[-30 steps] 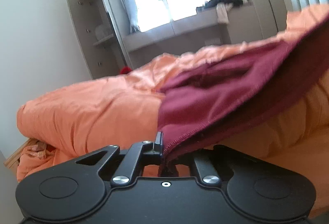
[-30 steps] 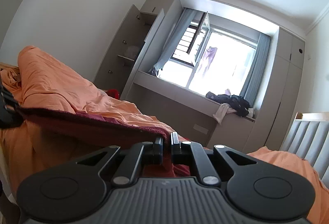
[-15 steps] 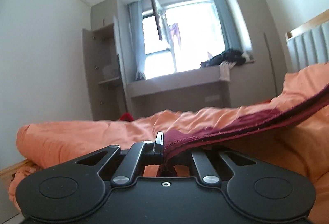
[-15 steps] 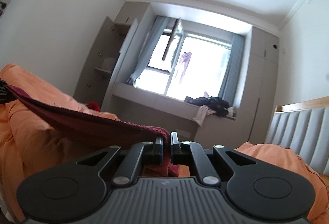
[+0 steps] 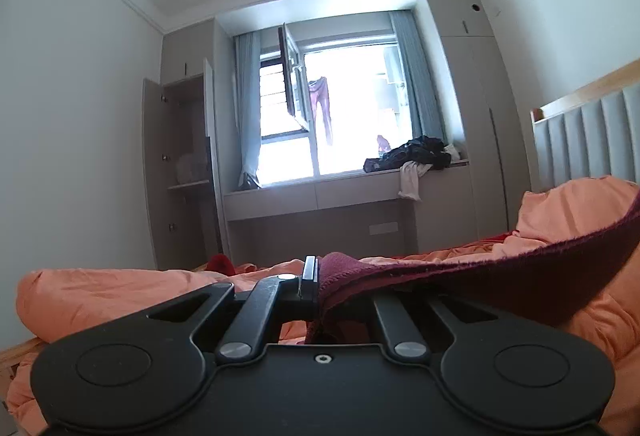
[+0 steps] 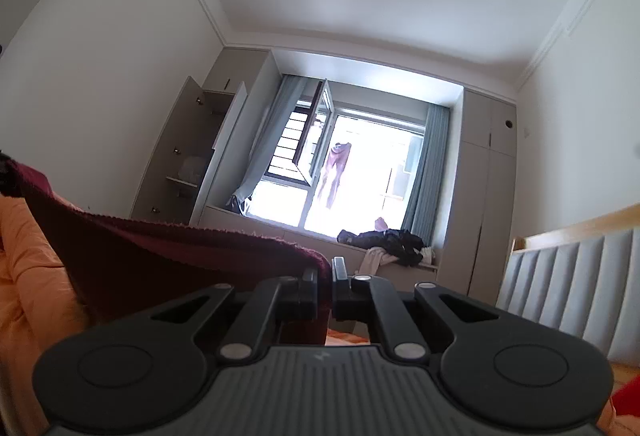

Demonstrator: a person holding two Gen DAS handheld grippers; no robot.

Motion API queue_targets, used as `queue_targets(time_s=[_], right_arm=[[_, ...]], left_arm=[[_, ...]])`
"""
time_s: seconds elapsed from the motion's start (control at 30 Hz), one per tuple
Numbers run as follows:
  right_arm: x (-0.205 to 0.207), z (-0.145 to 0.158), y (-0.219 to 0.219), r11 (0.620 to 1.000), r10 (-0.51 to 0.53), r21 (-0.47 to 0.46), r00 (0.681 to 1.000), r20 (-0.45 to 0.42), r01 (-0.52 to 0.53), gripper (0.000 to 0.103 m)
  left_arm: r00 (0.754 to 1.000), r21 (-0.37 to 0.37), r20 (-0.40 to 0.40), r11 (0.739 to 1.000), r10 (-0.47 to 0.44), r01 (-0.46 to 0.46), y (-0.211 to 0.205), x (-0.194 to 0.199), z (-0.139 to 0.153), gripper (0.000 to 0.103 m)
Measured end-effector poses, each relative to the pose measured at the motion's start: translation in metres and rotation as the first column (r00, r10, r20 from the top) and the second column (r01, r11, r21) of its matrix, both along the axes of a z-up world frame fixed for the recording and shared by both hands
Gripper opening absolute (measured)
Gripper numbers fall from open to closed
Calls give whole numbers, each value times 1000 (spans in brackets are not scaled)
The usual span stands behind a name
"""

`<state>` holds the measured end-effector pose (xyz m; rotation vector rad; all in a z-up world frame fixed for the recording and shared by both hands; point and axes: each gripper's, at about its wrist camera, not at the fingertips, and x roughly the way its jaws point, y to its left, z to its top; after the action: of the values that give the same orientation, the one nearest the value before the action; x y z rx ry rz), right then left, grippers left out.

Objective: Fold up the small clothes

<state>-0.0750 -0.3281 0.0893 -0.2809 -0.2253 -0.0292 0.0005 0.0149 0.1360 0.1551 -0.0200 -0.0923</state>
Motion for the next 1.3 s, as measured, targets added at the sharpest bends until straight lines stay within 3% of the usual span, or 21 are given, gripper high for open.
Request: queue_targets(time_s=[0.2,0.4,0.63,0.83,1.1,1.23,1.3], right_arm=[[102,13,-4,1000,-8,-6,999,-31,8,6],[218,3,0,999,-29,-39,993,-112,25,6],[332,-32,-3,999,-37,-38,966,-254,29,6],[390,-56,-3,997,-53,-68,925,-375,29,7],[425,-75,0,997,-57,-67,888,-456,30,8],[429,-81,-1,998,-50,-56,865,-499,26,10],[430,-80,-5,999,-39,-29,861,-507,28,19]], left_arm=[[995,-79,-94,996,21,-29,-6,92,19,5],[984,-57,-158,994,85,-95,-20,190,16,5],[950,-4,-277,989,142,-149,-34,305,-16,5],[906,-23,-400,986,141,-164,-31,377,-46,5],[851,4,-505,986,146,-167,-28,414,-81,7],[820,-2,-550,982,157,-190,-25,426,-91,23],[812,3,-559,980,167,-200,-23,427,-94,35]])
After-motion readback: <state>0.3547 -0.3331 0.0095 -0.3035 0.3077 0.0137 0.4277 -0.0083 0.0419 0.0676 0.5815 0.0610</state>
